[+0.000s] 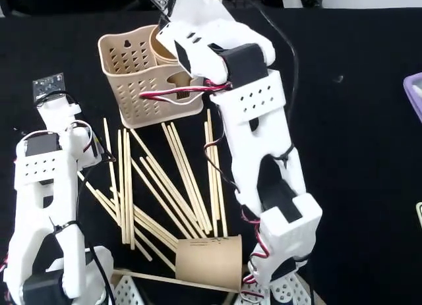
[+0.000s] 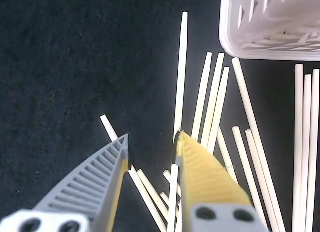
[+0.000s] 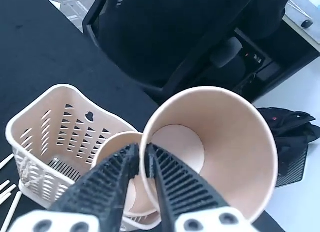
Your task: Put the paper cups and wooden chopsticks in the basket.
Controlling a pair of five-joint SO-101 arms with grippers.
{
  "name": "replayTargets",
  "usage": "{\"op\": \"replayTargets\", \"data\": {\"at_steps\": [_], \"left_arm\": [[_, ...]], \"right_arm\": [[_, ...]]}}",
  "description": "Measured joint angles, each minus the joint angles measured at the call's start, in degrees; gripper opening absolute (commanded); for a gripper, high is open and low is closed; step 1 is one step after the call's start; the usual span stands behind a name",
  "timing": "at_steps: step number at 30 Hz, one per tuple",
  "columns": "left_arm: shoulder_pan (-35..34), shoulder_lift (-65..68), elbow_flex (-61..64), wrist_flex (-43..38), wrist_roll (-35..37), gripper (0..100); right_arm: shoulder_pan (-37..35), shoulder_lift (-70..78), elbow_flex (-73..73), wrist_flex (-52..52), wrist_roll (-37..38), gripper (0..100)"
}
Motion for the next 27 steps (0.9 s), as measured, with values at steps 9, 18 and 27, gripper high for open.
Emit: {"op": "replayTargets", "data": {"at_steps": [9, 18, 27], "left_arm": [[0.0, 0.0, 0.0, 0.0, 0.0, 16], [0.0, 0.0, 0.0, 0.0, 0.0, 16], [0.0, 0.0, 0.0, 0.0, 0.0, 16]], "right_arm": [[0.0, 0.0, -4.6, 0.3, 0.0, 1.0], [-3.1, 0.5, -4.7, 6.6, 0.0, 1.0], [-3.2, 4.2, -4.7, 6.9, 0.0, 1.1]]}}
